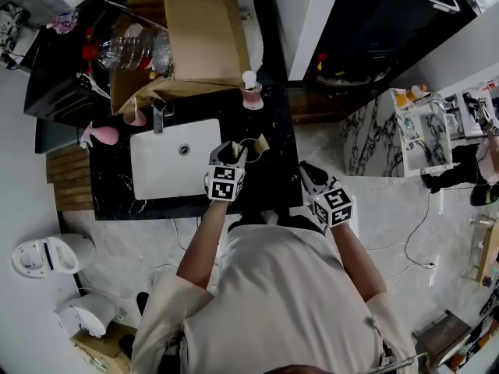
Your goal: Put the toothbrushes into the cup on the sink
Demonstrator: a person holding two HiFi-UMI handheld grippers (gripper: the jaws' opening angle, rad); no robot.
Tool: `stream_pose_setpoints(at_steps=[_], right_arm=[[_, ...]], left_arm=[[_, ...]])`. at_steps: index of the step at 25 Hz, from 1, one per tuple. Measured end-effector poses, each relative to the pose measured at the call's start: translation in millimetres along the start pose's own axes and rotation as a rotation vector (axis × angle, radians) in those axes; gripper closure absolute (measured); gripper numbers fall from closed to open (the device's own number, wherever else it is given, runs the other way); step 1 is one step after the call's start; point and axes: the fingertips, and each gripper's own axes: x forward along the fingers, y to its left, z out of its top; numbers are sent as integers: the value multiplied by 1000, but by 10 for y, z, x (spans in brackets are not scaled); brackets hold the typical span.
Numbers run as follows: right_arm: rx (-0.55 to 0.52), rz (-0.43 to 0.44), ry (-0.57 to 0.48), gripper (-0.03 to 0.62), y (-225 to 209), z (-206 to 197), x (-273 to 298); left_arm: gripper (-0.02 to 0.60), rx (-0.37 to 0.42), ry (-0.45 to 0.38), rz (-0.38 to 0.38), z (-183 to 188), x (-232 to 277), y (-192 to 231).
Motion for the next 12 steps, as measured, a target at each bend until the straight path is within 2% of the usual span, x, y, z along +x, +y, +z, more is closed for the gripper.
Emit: stream_pose_setpoints(at_steps=[3,12], right_arm=[[-5,7,6,554,11,3,-28],[-30,46,-4,553,102,33,-28]], left_arm=[[353,-14,-11,5,-12,-41,-13],[353,-39,-43,-2,-46,-300,-142]])
